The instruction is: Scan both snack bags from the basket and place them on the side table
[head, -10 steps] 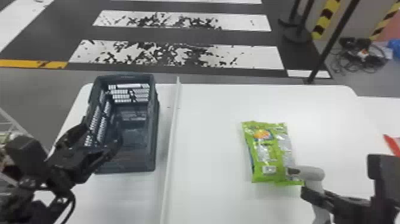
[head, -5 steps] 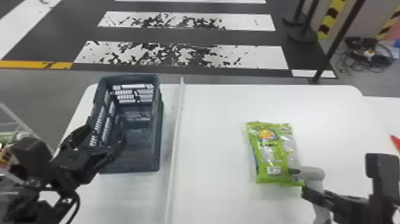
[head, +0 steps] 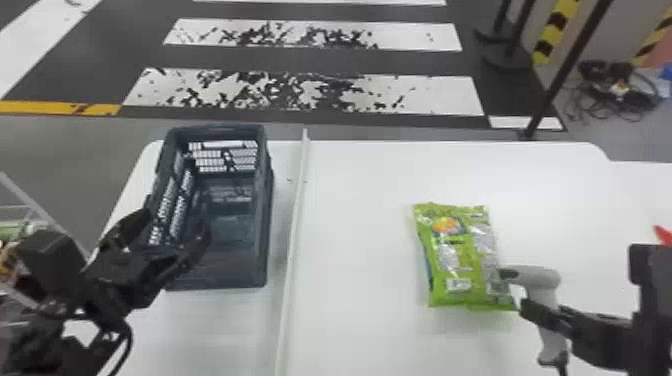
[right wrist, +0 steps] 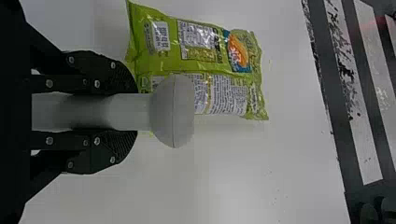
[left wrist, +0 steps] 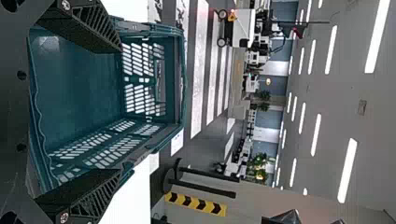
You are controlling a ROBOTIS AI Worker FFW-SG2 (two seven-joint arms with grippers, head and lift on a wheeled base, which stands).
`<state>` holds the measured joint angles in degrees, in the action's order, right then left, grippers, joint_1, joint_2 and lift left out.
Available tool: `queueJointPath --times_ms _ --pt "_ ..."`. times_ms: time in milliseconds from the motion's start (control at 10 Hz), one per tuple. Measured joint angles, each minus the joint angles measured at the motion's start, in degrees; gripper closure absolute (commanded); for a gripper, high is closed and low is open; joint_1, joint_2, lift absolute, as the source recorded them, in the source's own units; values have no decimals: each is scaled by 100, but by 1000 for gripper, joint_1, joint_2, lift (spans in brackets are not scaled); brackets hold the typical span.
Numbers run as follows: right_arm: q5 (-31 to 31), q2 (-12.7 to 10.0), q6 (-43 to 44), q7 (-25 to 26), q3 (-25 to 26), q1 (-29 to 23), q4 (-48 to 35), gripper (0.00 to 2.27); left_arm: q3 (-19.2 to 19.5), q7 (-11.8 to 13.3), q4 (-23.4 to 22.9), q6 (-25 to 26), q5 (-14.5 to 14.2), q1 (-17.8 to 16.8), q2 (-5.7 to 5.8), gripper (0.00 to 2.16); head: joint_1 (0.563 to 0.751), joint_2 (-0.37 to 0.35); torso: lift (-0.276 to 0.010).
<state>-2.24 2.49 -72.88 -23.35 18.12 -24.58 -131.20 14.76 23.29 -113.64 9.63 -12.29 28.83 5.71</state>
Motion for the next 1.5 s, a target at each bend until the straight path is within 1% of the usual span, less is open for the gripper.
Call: queueJointPath --times_ms 100,300,500,700,1100,1300,1500 --pt "37 59 23 23 115 164 154 2256 0 0 0 0 -1 0 0 83 695 -29 -74" --pt "100 184 243 165 295 487 637 2253 0 2 0 0 -1 7 0 83 695 -87 -74" --pt "207 333 884 305 339 715 1210 2253 0 7 0 0 -1 9 0 83 695 -121 -74" --pt "455 456 1631 373 286 918 1764 2256 0 8 0 0 -1 16 0 83 695 -154 -74" --pt "900 518 2582 539 -4 1281 2733 2253 -9 9 0 0 -1 18 -8 83 695 -161 -74" --pt "1059 530 2761 542 -70 1373 3032 2253 -9 9 3 0 -2 17 14 83 695 -162 -74" --pt "1103 533 2761 542 -137 1392 3132 2253 -9 9 24 0 -15 10 26 83 695 -158 -74"
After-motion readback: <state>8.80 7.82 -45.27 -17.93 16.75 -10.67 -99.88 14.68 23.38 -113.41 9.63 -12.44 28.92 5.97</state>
